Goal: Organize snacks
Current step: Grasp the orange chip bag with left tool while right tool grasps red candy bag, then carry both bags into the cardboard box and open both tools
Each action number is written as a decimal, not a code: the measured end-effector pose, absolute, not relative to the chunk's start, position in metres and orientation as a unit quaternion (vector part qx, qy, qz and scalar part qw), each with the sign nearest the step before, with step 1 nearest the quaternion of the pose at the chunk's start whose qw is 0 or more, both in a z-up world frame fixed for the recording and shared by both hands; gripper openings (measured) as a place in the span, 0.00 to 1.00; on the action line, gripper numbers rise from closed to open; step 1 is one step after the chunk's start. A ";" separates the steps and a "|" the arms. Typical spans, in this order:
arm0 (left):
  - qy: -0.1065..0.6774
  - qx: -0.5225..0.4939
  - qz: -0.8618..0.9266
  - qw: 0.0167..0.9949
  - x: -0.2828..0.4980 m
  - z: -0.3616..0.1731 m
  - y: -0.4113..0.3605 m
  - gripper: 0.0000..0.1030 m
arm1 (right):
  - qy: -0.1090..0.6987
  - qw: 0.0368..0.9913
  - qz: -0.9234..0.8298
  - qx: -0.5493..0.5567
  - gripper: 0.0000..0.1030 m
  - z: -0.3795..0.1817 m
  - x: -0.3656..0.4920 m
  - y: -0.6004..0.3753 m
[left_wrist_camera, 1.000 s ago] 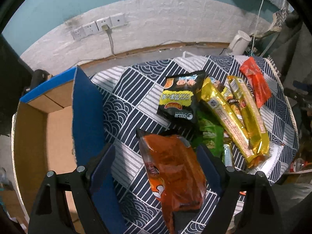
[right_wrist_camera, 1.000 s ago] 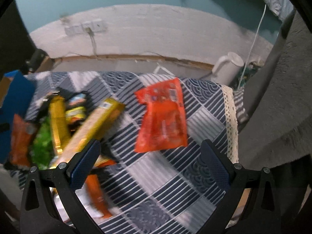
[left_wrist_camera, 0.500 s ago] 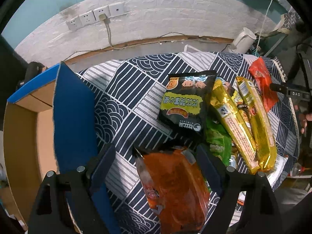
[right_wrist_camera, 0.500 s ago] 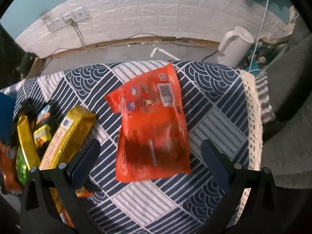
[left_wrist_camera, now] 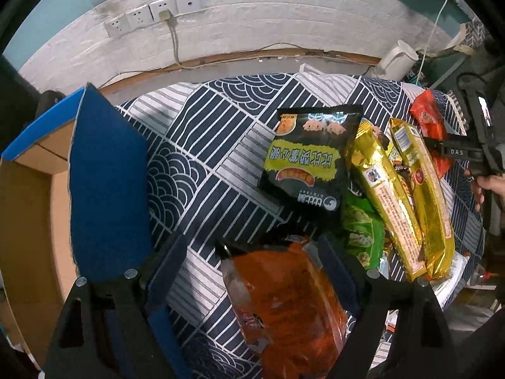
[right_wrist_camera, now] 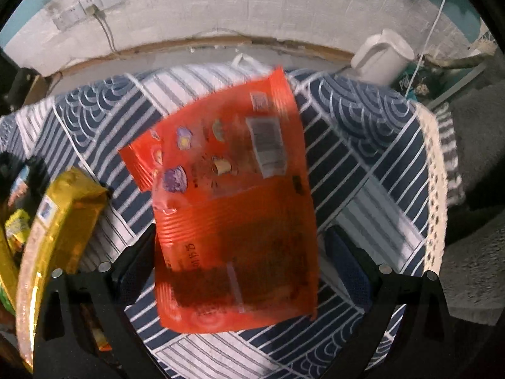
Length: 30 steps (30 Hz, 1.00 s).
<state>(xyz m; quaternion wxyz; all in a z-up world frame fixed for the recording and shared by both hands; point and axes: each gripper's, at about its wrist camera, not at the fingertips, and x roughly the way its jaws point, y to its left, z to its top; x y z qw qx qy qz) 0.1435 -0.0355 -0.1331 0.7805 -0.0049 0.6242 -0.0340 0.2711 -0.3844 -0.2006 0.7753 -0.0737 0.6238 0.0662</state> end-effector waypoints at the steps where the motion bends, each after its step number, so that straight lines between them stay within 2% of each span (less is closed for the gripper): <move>1: 0.624 -0.006 -0.036 0.780 0.142 -0.132 -0.035 0.84 | 0.618 0.779 0.068 -0.078 0.86 -0.199 0.270 -0.384; 2: 0.624 -0.008 -0.037 0.780 0.139 -0.131 -0.035 0.84 | 0.614 0.781 0.074 -0.084 0.75 -0.196 0.268 -0.382; 5: 0.625 -0.014 -0.042 0.779 0.133 -0.129 -0.036 0.84 | 0.614 0.781 0.080 -0.079 0.57 -0.189 0.262 -0.379; 9: 0.628 -0.017 -0.049 0.777 0.124 -0.127 -0.043 0.84 | 0.619 0.780 0.079 -0.057 0.51 -0.184 0.253 -0.378; 10: 0.631 -0.016 -0.051 0.774 0.122 -0.128 -0.045 0.84 | 0.618 0.780 0.080 -0.057 0.43 -0.182 0.249 -0.378; 11: 0.633 -0.016 -0.051 0.772 0.120 -0.129 -0.047 0.84 | 0.619 0.780 0.078 -0.059 0.41 -0.182 0.247 -0.377; 24: 0.664 -0.020 -0.036 0.746 0.105 -0.159 -0.064 0.84 | 0.581 0.809 0.083 -0.039 0.41 -0.142 0.204 -0.388; 30: 0.676 -0.064 -0.036 0.733 0.107 -0.173 -0.057 0.85 | 0.566 0.819 0.091 -0.027 0.41 -0.125 0.186 -0.391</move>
